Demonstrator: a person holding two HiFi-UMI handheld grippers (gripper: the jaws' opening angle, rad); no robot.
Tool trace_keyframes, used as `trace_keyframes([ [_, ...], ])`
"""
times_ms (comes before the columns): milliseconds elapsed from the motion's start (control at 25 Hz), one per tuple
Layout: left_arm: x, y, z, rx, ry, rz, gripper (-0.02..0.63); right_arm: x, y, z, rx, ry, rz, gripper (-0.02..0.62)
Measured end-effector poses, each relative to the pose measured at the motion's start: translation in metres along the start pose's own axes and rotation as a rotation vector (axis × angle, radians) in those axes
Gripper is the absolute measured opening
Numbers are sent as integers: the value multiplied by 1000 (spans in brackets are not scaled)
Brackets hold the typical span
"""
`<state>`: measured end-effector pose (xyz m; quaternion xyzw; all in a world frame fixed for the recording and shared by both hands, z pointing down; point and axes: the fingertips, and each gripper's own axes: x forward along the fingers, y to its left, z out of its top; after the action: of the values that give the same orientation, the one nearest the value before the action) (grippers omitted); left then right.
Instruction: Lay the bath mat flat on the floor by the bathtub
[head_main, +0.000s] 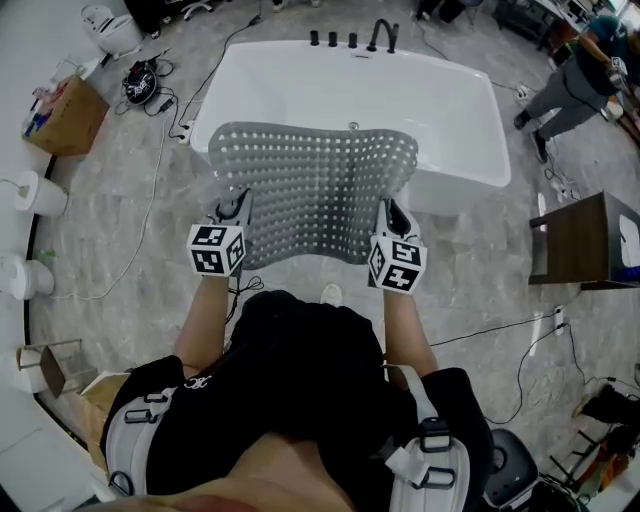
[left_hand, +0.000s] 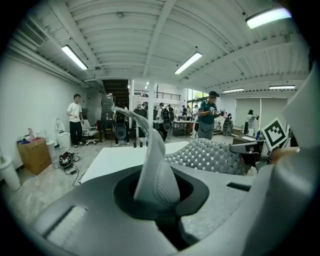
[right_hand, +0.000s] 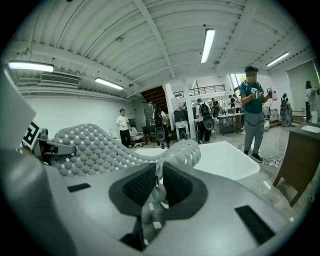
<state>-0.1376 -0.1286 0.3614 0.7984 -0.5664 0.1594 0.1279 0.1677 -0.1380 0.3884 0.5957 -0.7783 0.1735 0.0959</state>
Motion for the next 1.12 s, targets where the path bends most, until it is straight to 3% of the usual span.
trace_keyframes([
  [240,21,13,-24,-29,88,-10,26,26,3,-22,33,86,11,49],
  [400,36,23,-54,-48,166,-7,26,43,4,-58,88,179,25,48],
  [840,71,52,-175,-205,395,-10,26,74,-2,-168,109,424,-1,48],
  [1120,118,56,-279,-226,506,-56,26,112,-15,-279,143,560,-10,48],
])
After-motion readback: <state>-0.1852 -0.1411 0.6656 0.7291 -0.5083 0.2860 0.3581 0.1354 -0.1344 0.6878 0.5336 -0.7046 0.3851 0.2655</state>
